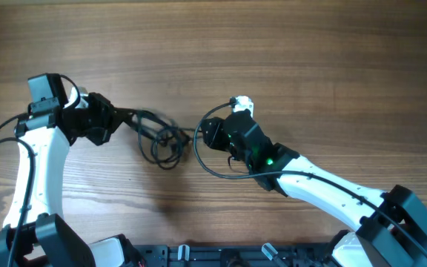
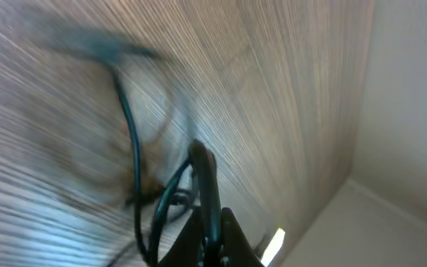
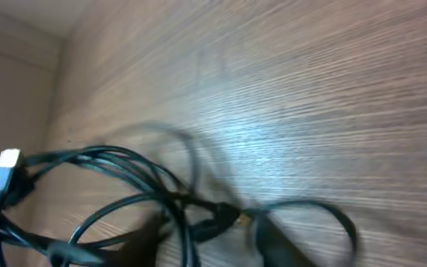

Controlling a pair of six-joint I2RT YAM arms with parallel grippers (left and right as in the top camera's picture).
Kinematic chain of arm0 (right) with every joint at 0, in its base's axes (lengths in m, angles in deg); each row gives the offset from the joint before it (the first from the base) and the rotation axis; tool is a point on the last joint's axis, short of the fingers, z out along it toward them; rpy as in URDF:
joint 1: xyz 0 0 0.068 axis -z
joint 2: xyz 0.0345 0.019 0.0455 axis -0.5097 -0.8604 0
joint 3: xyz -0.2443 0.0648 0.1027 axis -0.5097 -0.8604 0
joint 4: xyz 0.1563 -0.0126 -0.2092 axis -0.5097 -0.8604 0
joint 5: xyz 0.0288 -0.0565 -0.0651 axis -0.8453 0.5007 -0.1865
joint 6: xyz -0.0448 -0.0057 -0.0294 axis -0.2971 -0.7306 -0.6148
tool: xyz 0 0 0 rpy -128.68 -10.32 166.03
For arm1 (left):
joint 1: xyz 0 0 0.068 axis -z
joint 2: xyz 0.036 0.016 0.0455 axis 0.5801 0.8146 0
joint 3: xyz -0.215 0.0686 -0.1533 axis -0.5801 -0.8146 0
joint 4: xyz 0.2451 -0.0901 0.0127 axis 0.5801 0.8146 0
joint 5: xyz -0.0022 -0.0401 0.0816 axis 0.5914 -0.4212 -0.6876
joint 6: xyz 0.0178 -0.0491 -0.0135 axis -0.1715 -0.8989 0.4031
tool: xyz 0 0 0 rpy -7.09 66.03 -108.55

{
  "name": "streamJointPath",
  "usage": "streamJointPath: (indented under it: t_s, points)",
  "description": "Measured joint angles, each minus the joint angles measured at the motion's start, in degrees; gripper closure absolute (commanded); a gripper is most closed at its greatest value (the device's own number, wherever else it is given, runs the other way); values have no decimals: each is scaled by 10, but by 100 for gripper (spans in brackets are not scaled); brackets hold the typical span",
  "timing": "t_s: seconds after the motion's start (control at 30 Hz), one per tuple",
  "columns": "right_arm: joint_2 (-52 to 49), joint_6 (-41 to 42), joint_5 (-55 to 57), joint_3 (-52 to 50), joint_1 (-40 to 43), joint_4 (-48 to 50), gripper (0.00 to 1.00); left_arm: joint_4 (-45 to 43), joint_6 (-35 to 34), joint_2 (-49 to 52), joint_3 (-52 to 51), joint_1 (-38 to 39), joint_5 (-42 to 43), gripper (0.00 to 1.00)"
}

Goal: Untangle cables

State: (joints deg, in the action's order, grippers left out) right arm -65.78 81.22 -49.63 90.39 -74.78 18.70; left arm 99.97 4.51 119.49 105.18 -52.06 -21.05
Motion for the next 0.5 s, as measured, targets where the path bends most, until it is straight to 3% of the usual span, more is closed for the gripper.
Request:
streamJointPath:
  t_s: [0.07,0.27,0.5]
  points:
    - [0,-24,4,0,0,0,19,0,31,0,0,0,-3,96]
    - [0,-70,4,0,0,12,9,-2,157,0,0,0,9,96]
    - [0,-186,-9,-1,0,59,10,-2,343,0,0,0,130,96]
